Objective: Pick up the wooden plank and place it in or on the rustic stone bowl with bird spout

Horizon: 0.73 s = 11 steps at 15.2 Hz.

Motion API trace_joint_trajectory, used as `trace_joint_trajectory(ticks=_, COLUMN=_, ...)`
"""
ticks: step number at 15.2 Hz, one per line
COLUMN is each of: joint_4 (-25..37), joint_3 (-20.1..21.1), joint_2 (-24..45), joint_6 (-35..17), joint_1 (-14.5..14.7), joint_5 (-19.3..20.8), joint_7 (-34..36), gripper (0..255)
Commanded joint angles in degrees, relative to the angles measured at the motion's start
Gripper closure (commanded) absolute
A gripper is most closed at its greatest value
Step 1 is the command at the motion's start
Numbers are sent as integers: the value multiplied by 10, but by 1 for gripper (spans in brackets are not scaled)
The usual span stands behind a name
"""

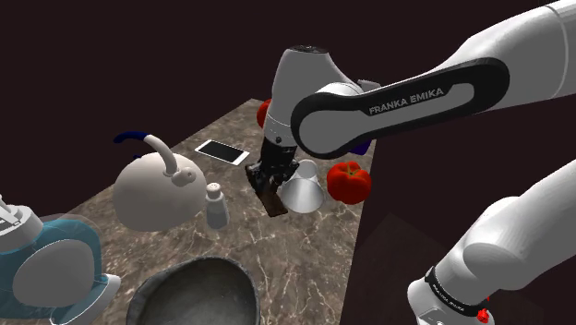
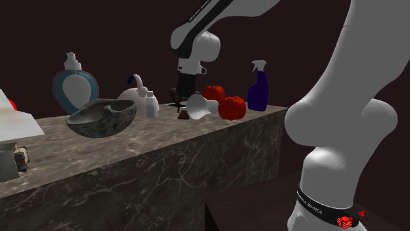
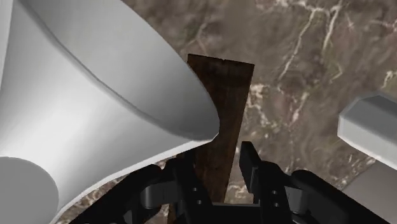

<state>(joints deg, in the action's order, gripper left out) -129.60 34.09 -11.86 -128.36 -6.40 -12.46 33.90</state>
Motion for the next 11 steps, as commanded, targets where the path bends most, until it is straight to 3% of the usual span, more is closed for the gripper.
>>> trace_joint_trajectory(ticks=1, joint_4=-2, joint_3=3, joint_2=5, joint_6=48, joint_1=1, joint_5=1, joint_7=3, gripper=255)
trace_joint_trajectory(ticks=8, joint_4=4, joint_3=2, joint_2=6, joint_6=37, joint_1=-1, joint_5=5, joint_7=3, gripper=255)
trace_joint_trajectory(ticks=9, joint_4=4, joint_3=2, joint_2=6, joint_6=37, joint_1=-1, joint_5=5, joint_7=3, gripper=0)
trace_joint_trajectory(ticks=11, joint_4=81, joint_3=11, joint_2=55, joint_6=95, joint_1=-14, joint_5=60, joint_7=26, gripper=0)
